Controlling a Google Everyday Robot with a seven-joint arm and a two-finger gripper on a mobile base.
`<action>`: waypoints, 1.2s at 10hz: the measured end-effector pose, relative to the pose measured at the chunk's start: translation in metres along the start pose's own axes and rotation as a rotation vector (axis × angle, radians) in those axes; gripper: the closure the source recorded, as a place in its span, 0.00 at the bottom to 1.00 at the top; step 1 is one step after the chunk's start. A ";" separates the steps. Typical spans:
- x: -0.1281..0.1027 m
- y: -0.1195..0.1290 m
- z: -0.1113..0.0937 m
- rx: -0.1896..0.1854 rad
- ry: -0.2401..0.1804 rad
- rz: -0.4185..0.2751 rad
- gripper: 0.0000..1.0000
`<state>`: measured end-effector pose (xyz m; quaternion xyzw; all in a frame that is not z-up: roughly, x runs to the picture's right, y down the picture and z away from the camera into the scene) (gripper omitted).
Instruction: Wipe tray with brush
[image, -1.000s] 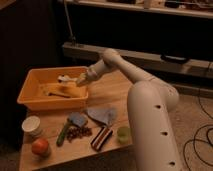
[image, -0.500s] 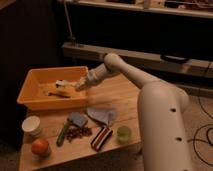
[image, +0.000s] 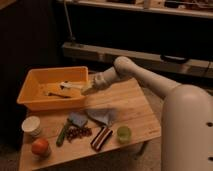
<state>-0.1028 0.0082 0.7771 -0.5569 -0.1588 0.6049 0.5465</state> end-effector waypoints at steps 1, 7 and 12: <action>-0.005 -0.005 -0.006 0.018 -0.041 -0.011 1.00; -0.060 -0.007 0.028 -0.003 -0.129 -0.060 1.00; -0.063 0.009 0.058 -0.050 -0.086 -0.048 1.00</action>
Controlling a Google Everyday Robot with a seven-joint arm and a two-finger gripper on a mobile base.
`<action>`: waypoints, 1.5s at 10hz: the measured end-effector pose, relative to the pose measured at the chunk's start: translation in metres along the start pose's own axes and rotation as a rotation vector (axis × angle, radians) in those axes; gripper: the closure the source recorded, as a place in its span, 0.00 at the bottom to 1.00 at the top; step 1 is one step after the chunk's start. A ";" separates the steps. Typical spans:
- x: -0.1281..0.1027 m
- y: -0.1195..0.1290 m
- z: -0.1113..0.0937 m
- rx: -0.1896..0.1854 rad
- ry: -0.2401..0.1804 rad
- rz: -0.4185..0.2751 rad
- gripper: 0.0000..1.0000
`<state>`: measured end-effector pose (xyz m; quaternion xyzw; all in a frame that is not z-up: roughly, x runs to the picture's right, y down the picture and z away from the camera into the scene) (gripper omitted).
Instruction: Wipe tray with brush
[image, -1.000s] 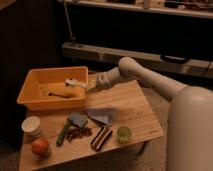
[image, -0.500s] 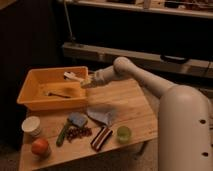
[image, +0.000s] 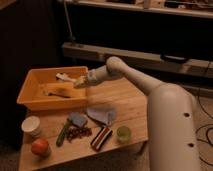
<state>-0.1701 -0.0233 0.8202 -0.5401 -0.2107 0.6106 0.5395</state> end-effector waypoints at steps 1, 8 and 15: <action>0.012 0.006 0.005 0.004 0.074 -0.013 1.00; 0.067 -0.016 -0.041 0.089 0.345 0.024 1.00; 0.021 -0.031 -0.059 0.042 0.046 0.024 1.00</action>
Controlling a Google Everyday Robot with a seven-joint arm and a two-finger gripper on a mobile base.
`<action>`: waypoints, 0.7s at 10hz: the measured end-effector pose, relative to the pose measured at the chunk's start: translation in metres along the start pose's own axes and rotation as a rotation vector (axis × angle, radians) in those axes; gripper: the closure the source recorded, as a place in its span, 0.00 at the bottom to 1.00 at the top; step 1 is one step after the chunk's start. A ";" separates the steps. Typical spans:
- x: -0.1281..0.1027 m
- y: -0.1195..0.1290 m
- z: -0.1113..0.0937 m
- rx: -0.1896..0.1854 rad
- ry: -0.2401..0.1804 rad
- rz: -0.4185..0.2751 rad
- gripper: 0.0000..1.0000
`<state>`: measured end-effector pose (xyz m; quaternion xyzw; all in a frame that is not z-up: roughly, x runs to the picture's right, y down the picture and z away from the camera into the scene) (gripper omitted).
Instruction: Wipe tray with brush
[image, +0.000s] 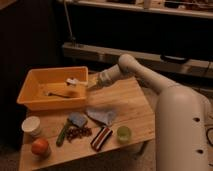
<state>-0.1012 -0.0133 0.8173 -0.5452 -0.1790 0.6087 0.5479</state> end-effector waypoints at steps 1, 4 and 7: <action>-0.010 0.002 0.012 -0.016 -0.034 0.006 1.00; -0.027 0.006 0.042 -0.031 -0.067 0.022 1.00; -0.023 0.016 0.063 -0.038 -0.029 0.027 1.00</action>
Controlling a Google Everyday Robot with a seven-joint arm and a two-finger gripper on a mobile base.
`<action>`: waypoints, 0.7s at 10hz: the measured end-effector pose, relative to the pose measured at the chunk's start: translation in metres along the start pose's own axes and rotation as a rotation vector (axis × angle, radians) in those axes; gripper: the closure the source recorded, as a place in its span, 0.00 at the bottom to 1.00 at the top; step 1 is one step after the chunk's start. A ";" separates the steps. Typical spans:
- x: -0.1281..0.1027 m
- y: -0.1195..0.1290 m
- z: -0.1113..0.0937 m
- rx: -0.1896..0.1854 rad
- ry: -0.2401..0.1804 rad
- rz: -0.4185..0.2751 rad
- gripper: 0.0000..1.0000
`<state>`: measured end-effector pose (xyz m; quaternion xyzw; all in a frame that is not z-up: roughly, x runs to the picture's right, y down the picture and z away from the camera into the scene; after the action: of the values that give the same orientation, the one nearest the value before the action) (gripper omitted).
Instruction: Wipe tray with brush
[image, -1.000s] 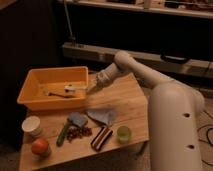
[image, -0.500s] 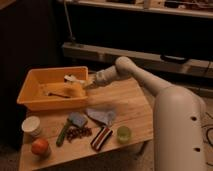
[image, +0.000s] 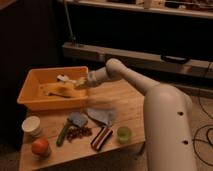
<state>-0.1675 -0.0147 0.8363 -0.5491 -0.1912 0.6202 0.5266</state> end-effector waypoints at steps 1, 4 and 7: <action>0.006 0.003 0.003 0.002 0.041 -0.004 1.00; 0.030 0.035 -0.002 0.004 0.367 -0.093 1.00; 0.064 0.047 -0.041 -0.011 0.564 -0.117 1.00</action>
<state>-0.1424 0.0091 0.7545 -0.6907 -0.0717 0.4104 0.5911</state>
